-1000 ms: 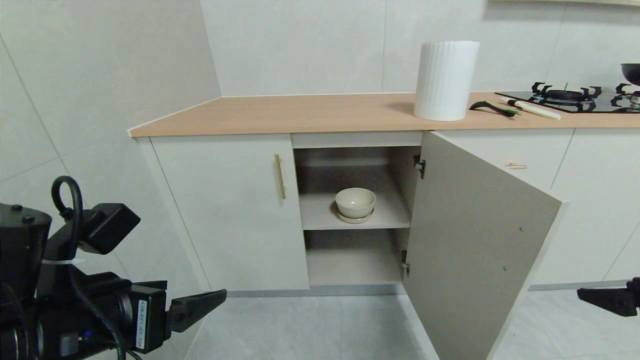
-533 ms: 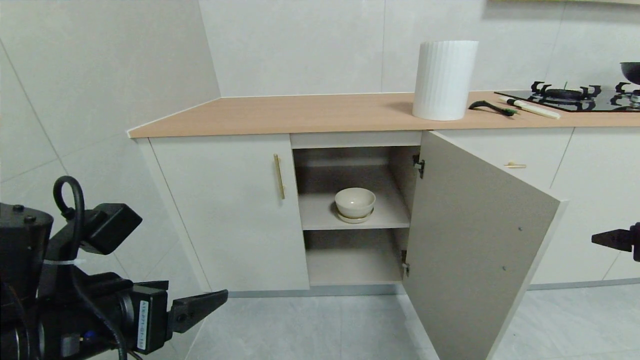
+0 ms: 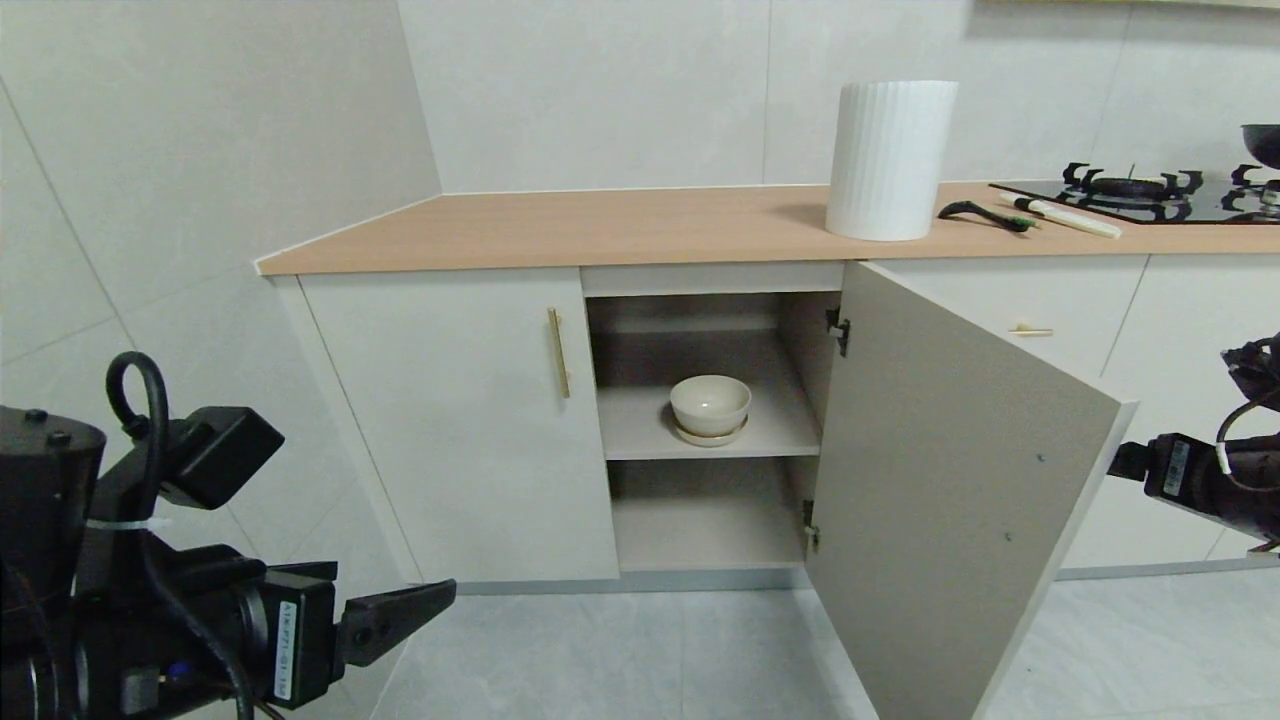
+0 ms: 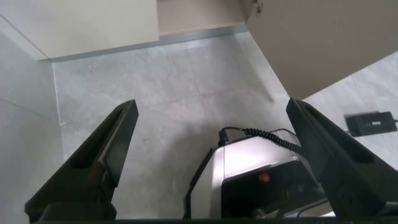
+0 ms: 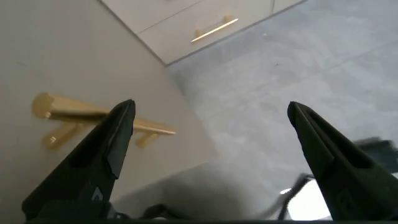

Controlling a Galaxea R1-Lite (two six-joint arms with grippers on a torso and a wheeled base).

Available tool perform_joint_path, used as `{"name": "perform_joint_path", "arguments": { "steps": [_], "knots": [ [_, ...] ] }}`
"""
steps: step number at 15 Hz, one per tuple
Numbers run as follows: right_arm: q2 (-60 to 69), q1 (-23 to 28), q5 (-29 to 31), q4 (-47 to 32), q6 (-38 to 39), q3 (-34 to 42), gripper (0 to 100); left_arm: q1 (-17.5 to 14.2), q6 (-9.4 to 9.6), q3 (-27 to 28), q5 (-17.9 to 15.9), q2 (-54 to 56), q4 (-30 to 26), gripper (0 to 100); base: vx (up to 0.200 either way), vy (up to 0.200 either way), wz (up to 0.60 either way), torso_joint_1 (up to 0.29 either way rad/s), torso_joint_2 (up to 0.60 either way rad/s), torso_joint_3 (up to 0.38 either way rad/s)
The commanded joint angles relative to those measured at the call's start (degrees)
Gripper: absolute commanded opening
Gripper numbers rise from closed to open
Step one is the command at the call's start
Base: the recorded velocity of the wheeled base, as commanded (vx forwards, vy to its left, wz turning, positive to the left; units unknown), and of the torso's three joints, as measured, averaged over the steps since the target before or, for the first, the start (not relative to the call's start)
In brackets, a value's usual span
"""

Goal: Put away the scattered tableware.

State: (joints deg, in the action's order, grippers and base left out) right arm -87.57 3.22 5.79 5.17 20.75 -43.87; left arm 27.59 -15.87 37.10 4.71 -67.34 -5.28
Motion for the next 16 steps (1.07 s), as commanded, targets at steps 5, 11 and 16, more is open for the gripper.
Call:
{"name": "perform_joint_path", "arguments": {
  "steps": [5, 11, 16],
  "knots": [
    [-4.5, -7.0, -0.1, 2.6, 4.3, 0.5, 100, 0.0, -0.04, 0.0, 0.0, 0.0, 0.0, 100, 0.000, 0.000, 0.00, 0.000, 0.00, 0.000],
    [-11.3, -23.1, -2.2, 7.5, 1.8, -4.4, 100, -0.1, -0.04, 0.4, 0.0, 1.3, 0.2, 100, 0.000, 0.000, 0.00, 0.000, 0.00, 0.000],
    [-19.8, -29.1, -5.3, 8.0, 1.1, -11.3, 100, -0.1, 0.05, 0.3, -0.2, 2.2, 0.2, 100, 0.000, 0.000, 0.00, 0.000, 0.00, 0.000]
  ]
}}
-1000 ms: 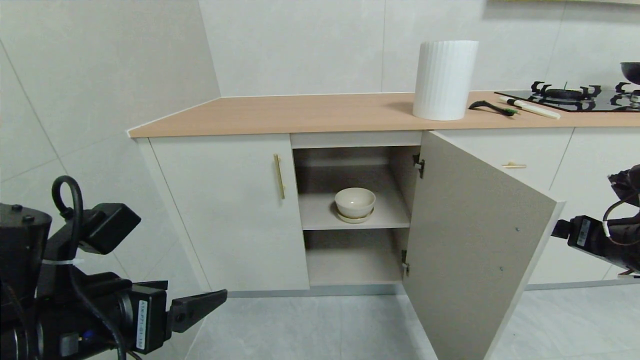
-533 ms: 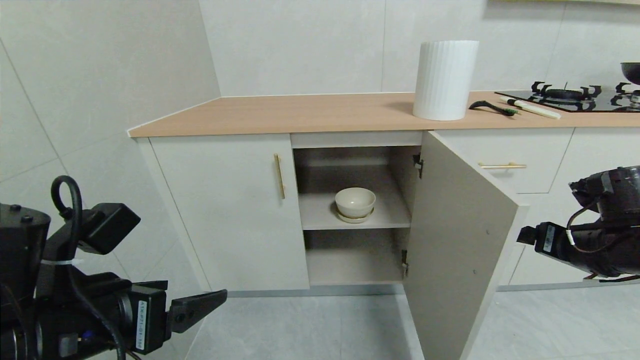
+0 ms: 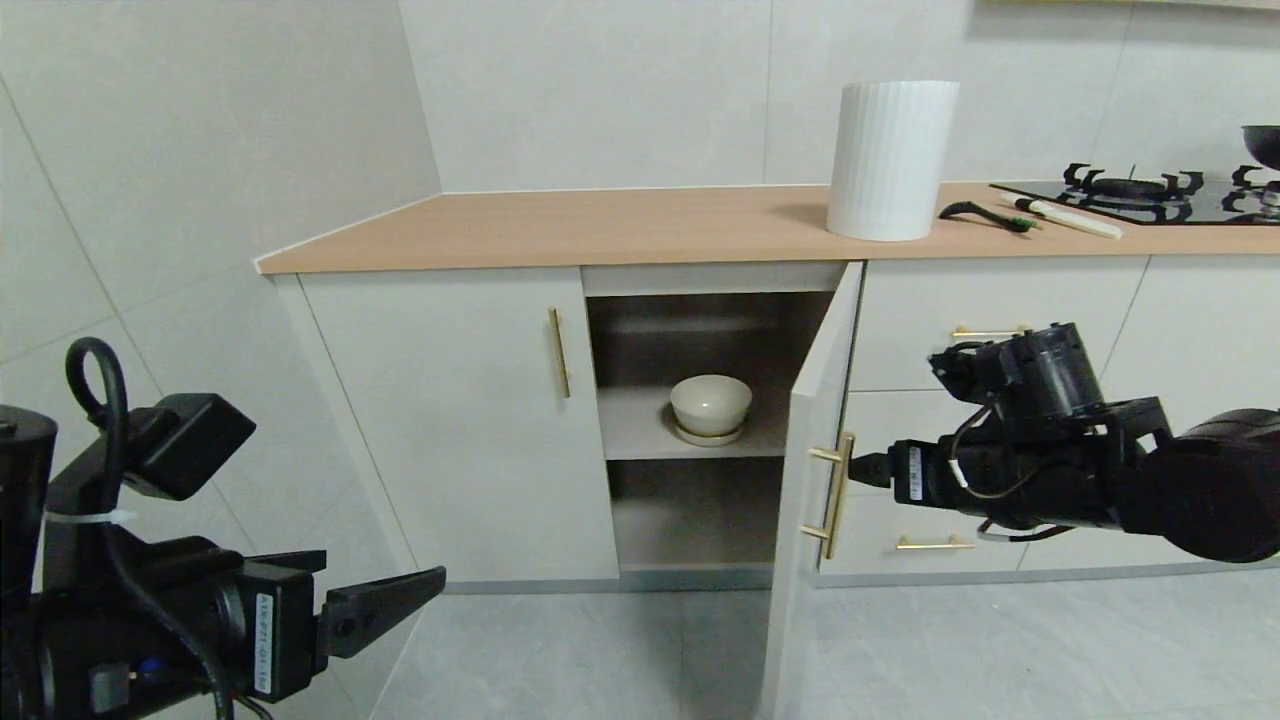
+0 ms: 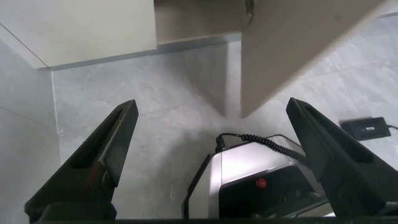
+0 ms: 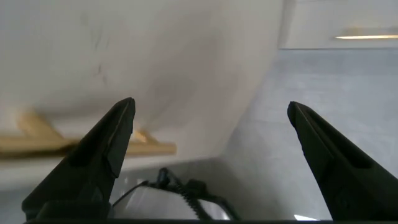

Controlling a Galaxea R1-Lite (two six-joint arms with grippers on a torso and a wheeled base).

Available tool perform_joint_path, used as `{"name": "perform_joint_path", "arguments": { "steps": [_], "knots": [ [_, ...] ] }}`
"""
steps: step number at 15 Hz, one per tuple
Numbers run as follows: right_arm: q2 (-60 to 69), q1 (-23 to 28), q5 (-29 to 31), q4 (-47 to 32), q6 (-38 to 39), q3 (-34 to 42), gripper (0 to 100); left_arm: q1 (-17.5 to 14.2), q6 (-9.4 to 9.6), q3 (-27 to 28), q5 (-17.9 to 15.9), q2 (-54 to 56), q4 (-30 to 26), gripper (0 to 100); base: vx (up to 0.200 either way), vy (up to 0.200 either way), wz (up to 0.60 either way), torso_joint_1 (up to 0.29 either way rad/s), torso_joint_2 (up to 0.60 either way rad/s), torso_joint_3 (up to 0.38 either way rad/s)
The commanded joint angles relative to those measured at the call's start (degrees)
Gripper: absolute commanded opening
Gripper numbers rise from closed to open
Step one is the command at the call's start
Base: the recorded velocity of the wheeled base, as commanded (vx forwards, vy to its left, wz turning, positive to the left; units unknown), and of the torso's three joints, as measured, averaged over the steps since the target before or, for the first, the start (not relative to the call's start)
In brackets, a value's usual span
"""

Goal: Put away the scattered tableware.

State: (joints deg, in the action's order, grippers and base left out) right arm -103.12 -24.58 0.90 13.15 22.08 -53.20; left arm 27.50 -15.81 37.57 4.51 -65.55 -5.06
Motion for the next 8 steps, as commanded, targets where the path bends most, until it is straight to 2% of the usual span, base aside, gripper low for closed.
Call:
{"name": "perform_joint_path", "arguments": {
  "steps": [1, 5, 7, 8],
  "knots": [
    [-5.6, -1.4, -1.0, 0.1, -0.2, -3.0, 100, 0.1, -0.01, -0.1, -0.3, 0.5, 0.0, 100, 0.000, 0.000, 0.00, 0.000, 0.00, 0.000],
    [-9.5, -3.5, -0.6, 3.5, 0.2, -4.3, 100, 0.0, 0.08, 0.0, -0.6, 0.2, 0.0, 100, 0.000, 0.000, 0.00, 0.000, 0.00, 0.000],
    [-11.1, -4.1, -0.5, 6.9, 0.4, -4.3, 100, 0.0, 1.40, -0.2, -0.5, 0.1, 0.0, 100, 0.000, 0.000, 0.00, 0.000, 0.00, 0.000],
    [-12.2, -4.1, 0.2, 8.0, 0.5, -4.5, 100, 0.0, 1.49, -0.2, -0.6, 0.2, 0.0, 100, 0.000, 0.000, 0.00, 0.000, 0.00, 0.000]
  ]
}}
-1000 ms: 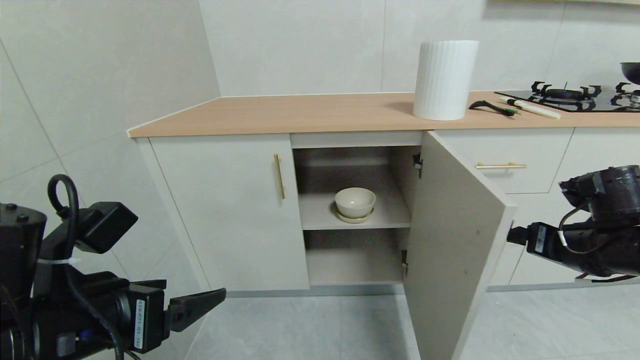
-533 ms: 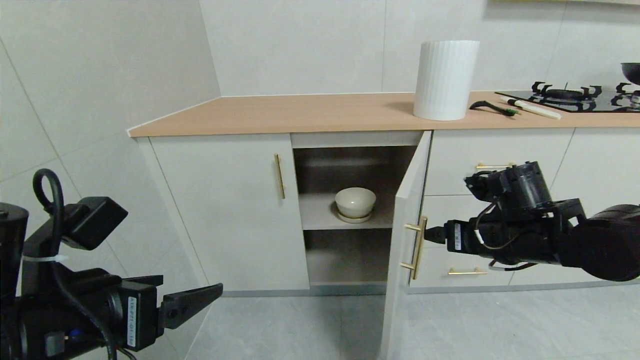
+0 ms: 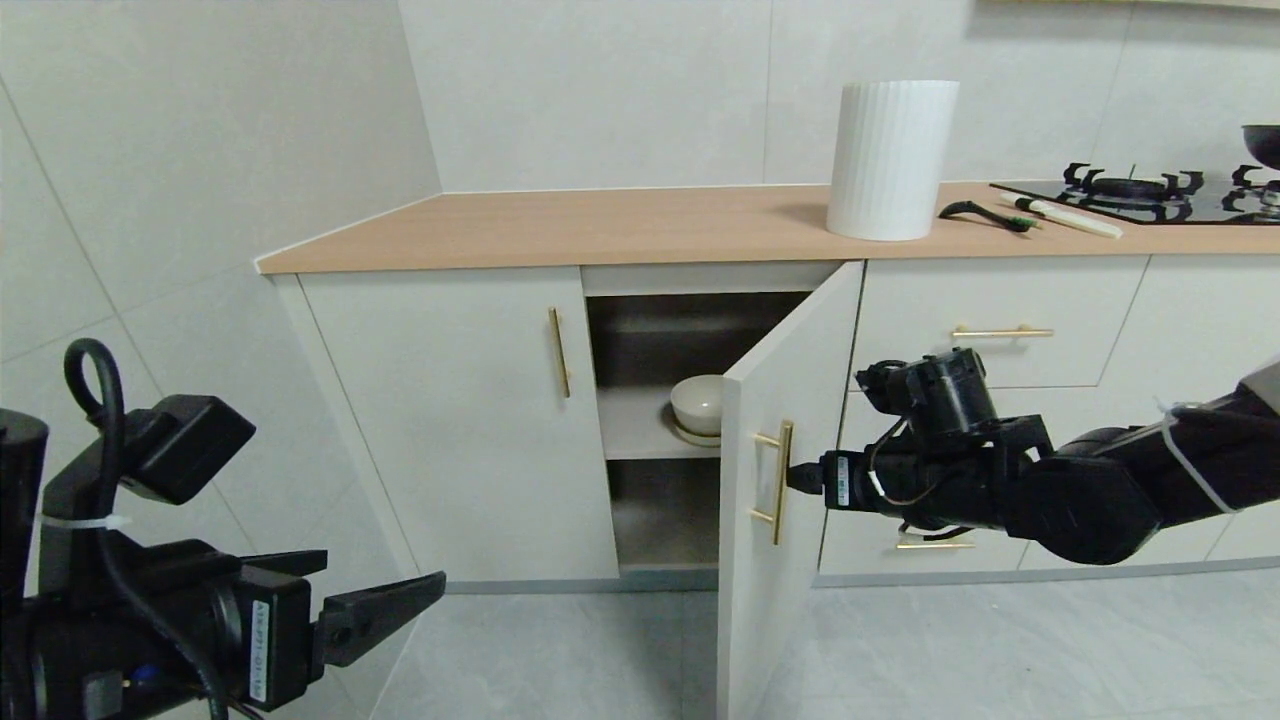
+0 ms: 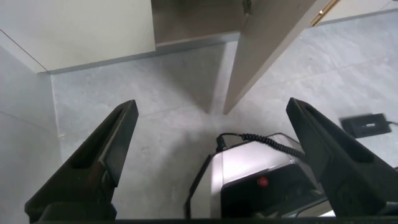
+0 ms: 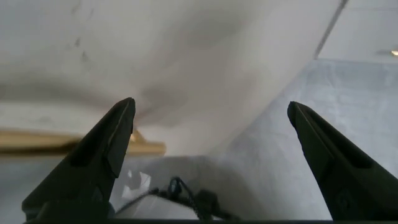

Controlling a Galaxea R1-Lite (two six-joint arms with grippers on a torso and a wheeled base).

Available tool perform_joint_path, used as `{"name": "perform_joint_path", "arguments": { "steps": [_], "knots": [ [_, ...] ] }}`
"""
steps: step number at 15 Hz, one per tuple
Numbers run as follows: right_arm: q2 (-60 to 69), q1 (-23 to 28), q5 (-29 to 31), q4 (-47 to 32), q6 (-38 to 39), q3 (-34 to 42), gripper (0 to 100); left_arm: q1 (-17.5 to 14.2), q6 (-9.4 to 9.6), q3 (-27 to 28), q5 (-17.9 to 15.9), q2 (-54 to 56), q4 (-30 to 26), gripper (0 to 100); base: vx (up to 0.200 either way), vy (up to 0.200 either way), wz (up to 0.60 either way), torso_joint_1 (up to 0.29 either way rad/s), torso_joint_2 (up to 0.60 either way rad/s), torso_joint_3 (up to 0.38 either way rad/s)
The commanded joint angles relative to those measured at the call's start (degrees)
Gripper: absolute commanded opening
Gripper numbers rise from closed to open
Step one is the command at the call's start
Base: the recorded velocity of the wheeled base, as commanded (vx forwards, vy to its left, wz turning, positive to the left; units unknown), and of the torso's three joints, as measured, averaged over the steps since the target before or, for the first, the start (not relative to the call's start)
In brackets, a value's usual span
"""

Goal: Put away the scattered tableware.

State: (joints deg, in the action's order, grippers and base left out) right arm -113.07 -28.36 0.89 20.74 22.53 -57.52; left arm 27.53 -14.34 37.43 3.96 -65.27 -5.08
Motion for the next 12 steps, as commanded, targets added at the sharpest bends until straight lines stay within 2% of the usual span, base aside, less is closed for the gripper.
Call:
{"name": "perform_joint_path", "arguments": {
  "steps": [1, 5, 7, 12],
  "knots": [
    [-3.1, -0.3, 1.4, 1.7, 0.1, -0.2, 100, 0.0, 0.10, -0.2, 0.1, -0.1, 0.0, 100, 0.000, 0.000, 0.00, 0.000, 0.00, 0.000],
    [-4.2, -1.0, 2.1, 3.2, 0.6, -0.7, 100, 0.0, 0.10, -0.2, 0.0, -0.4, 0.0, 100, 0.000, 0.000, 0.00, 0.000, 0.00, 0.000],
    [-5.0, -1.7, 2.1, 3.2, 3.9, -2.3, 100, 0.0, 0.10, -0.2, 0.0, -0.5, 0.0, 100, 0.000, 0.000, 0.00, 0.000, 0.00, 0.000],
    [-7.8, -2.8, 2.4, 3.2, 10.8, -6.6, 100, 0.0, 0.10, -0.2, 0.0, -0.7, 0.0, 100, 0.200, 0.000, 0.00, 0.003, 0.00, 0.006]
  ]
}}
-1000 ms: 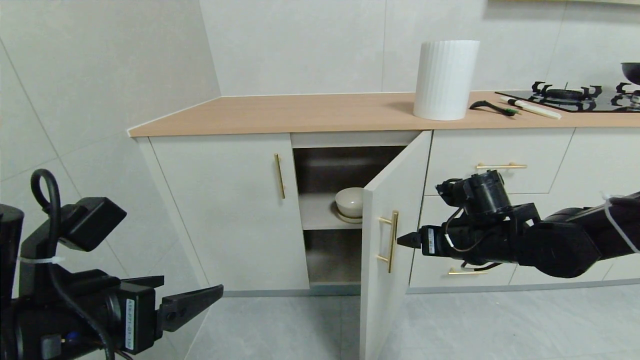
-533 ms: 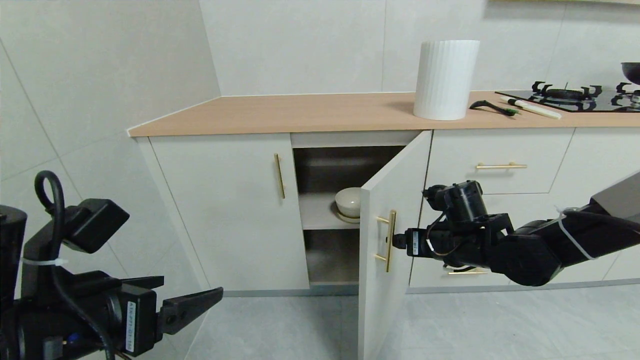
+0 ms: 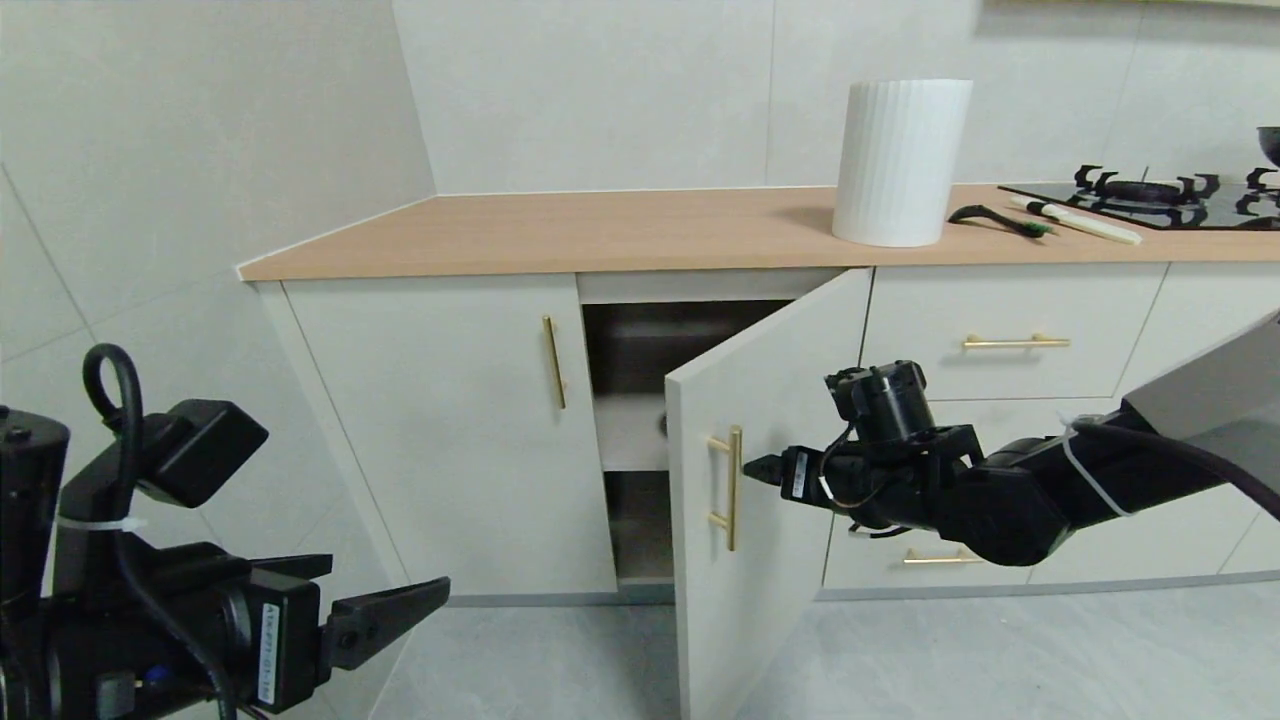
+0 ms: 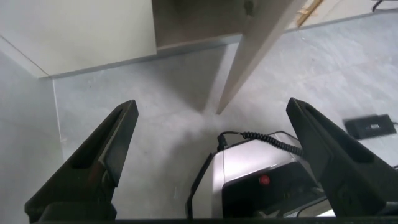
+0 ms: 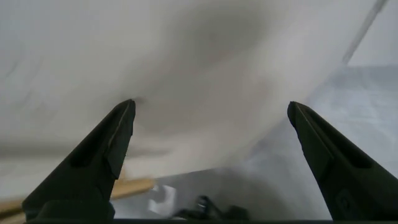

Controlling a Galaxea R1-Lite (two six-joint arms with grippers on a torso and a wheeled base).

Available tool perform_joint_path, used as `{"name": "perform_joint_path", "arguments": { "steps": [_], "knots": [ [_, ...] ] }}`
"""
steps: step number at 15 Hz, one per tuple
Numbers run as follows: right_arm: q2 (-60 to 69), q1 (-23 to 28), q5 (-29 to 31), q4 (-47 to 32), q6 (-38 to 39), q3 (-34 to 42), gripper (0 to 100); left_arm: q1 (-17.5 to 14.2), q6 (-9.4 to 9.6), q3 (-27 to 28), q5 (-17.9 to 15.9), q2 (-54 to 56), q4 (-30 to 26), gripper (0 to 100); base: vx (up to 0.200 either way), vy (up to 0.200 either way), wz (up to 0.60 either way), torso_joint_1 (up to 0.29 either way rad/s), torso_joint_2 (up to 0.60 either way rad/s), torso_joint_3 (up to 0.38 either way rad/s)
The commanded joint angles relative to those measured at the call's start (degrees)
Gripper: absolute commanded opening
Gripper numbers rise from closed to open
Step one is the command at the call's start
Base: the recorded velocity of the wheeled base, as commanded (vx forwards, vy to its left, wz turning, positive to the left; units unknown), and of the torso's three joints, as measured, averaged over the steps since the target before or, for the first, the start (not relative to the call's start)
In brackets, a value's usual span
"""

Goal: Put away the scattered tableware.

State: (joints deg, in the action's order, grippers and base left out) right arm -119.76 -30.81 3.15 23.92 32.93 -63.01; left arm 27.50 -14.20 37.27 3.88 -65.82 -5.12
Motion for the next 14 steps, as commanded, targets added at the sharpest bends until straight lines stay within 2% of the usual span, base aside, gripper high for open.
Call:
{"name": "perform_joint_path", "arguments": {
  "steps": [1, 4, 8, 10, 14],
  "knots": [
    [-1.5, -0.5, 0.3, 0.0, 1.7, -1.9, 100, 0.0, -0.04, 0.0, 0.0, -0.2, 0.0, 100, 0.200, 0.000, 0.00, 0.007, 0.01, -0.007],
    [-3.4, -0.6, 1.8, 0.3, 3.0, -3.4, 100, 0.0, -0.04, 0.0, 0.0, -0.2, 0.0, 100, 0.200, 0.000, 0.00, 0.005, 0.00, 0.002],
    [-4.9, -0.7, 2.3, 5.4, 5.2, -3.8, 100, 0.0, -0.04, 0.0, 0.1, 0.0, 0.0, 100, 0.000, 0.000, 0.00, 0.000, 0.00, 0.000],
    [-6.6, -0.7, 4.7, 9.0, 5.7, -4.0, 100, 0.0, -0.04, -0.1, 0.1, 0.1, 0.0, 100, 0.000, 0.000, 0.00, 0.000, 0.00, 0.000],
    [-10.6, -0.7, 9.6, 9.3, 8.4, -9.4, 100, 0.0, -0.04, -0.1, 0.0, 0.1, 0.0, 100, 0.000, 0.000, 0.00, 0.000, 0.00, 0.000]
  ]
}}
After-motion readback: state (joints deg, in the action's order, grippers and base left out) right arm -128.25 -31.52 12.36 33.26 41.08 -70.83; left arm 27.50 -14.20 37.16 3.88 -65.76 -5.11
